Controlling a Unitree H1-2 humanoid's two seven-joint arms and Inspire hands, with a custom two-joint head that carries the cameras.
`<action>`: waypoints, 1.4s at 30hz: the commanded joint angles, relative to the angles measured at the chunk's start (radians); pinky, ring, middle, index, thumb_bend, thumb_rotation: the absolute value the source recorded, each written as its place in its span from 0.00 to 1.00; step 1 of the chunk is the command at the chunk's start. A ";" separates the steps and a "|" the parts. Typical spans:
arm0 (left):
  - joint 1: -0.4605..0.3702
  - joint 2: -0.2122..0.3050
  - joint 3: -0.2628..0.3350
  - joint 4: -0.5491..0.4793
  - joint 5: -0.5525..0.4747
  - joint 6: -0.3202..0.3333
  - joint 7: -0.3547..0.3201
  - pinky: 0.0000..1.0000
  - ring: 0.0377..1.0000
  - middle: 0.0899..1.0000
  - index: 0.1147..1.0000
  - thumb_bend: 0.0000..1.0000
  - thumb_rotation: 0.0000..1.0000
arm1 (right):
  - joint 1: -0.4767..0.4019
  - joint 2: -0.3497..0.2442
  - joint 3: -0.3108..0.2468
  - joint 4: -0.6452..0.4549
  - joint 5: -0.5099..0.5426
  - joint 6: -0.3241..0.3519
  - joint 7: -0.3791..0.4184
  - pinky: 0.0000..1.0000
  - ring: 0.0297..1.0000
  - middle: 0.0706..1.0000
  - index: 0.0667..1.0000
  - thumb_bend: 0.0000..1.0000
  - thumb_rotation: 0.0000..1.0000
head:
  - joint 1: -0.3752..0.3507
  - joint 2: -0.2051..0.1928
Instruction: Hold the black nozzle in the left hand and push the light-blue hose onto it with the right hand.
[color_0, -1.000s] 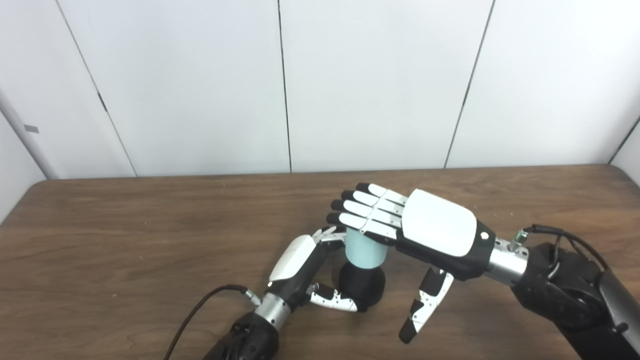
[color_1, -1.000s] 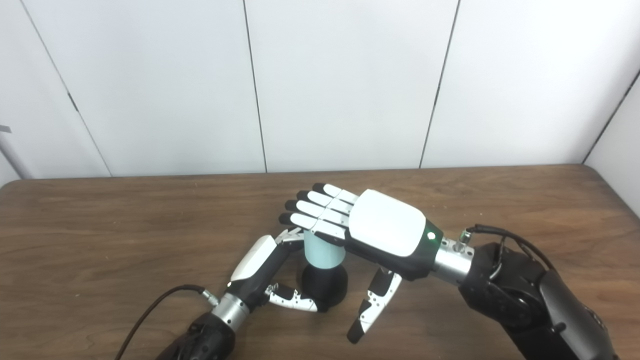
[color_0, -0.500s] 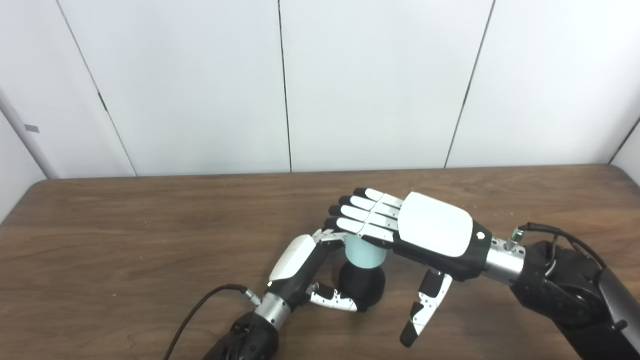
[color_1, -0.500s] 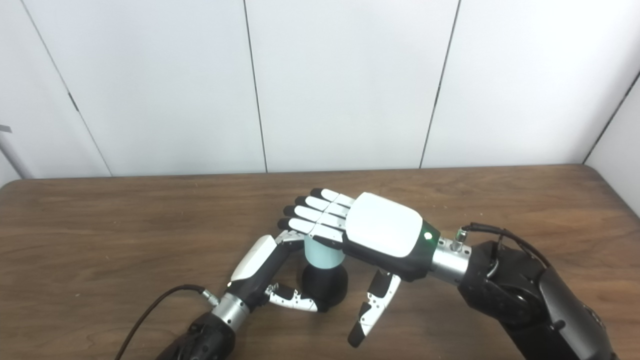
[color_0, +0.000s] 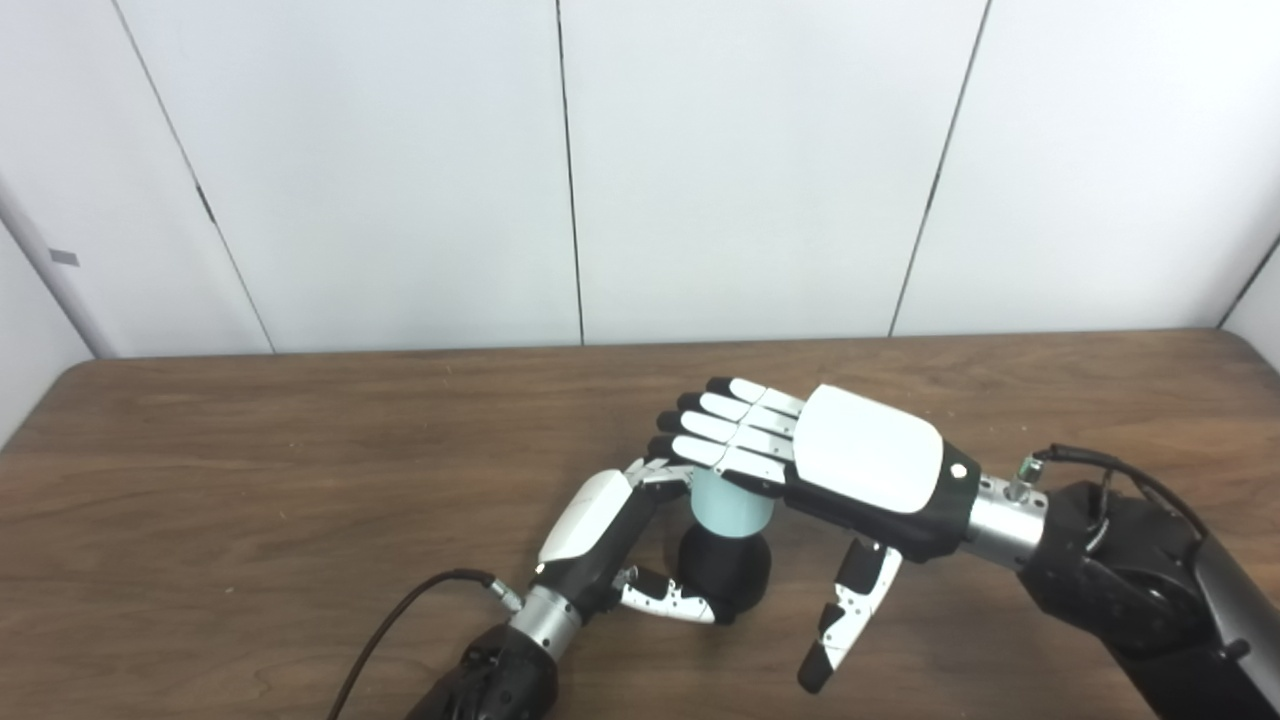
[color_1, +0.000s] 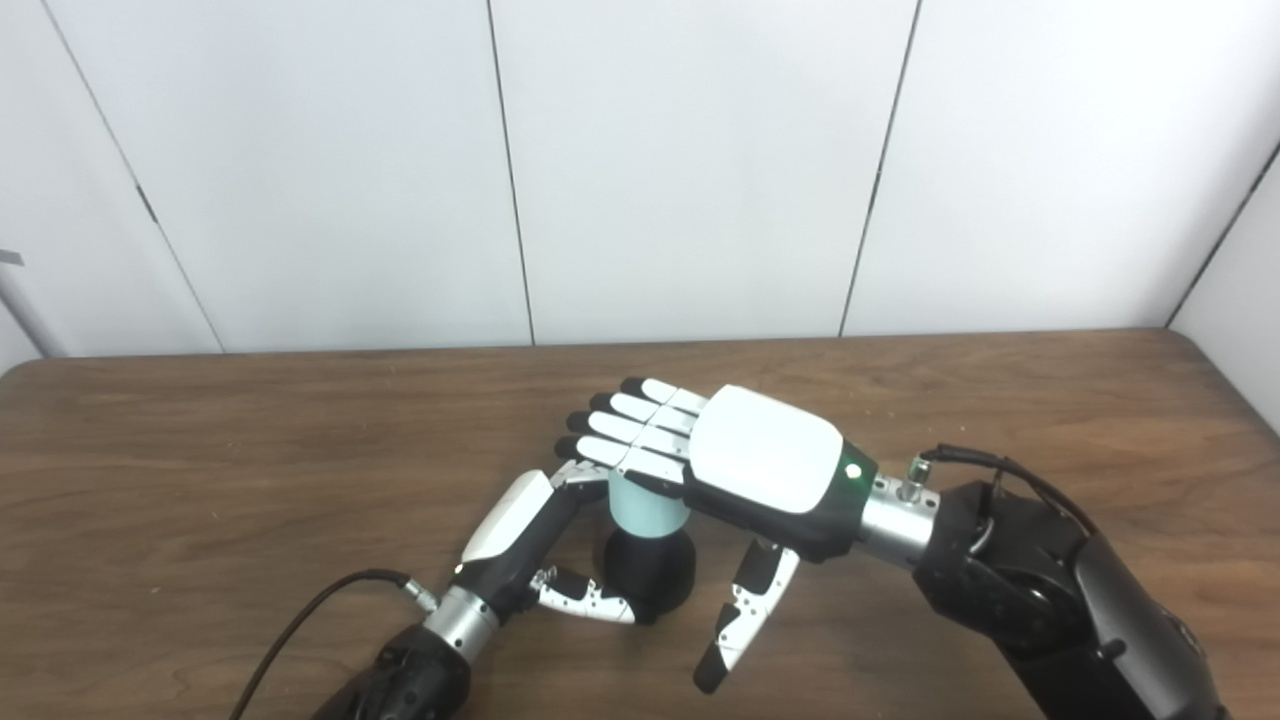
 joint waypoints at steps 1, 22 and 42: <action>0.105 0.018 -0.028 0.078 0.031 0.059 -0.046 1.00 0.94 0.79 0.41 0.52 0.07 | -0.021 -0.009 -0.011 0.001 0.015 -0.018 -0.005 1.00 1.00 1.00 1.00 1.00 0.73 | 0.001 0.001; 0.107 0.022 -0.026 0.074 0.029 0.059 -0.051 1.00 0.94 0.79 0.41 0.52 0.07 | -0.015 -0.043 -0.002 0.015 0.073 -0.018 0.053 1.00 1.00 1.00 1.00 1.00 0.77 | -0.002 0.004; 0.106 0.025 -0.028 0.071 0.017 0.055 -0.058 1.00 0.94 0.79 0.41 0.52 0.07 | -0.027 -0.070 0.035 0.007 0.184 0.000 0.144 1.00 1.00 1.00 1.00 1.00 0.73 | -0.002 0.006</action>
